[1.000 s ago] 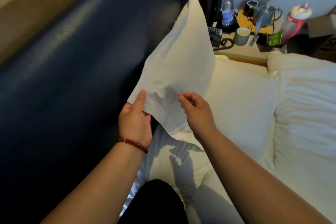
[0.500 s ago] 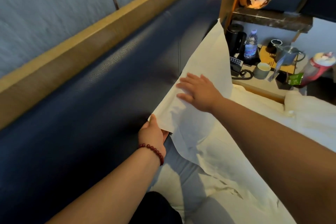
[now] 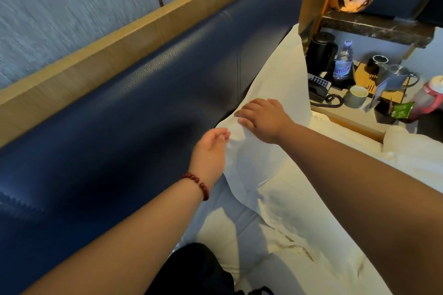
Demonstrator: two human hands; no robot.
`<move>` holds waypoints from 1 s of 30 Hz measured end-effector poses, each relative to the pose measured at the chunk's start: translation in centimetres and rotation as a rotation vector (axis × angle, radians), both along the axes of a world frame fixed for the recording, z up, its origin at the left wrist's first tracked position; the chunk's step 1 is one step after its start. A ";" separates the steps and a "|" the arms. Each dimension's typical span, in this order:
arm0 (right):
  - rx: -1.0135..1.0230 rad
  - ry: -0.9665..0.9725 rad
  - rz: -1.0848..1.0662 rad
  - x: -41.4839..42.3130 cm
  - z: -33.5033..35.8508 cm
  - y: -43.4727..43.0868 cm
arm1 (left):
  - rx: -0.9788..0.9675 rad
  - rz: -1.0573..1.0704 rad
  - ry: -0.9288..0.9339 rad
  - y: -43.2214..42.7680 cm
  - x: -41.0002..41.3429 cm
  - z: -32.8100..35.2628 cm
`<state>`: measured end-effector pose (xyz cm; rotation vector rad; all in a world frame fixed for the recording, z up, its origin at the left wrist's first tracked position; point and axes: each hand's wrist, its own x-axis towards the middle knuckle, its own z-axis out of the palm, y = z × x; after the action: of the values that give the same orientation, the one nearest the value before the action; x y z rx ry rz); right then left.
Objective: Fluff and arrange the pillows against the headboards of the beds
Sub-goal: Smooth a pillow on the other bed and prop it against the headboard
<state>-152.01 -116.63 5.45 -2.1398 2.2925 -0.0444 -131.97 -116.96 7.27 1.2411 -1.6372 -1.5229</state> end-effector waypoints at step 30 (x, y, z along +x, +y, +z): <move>-0.216 -0.307 0.138 -8.8 -1.4 -1.5 | -0.496 -0.729 -0.907 -8.4 -12.4 2.8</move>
<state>-160.76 -118.09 4.03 -2.1948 2.0434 -0.5999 -144.35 -125.34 10.06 1.1570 -3.0774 -0.7426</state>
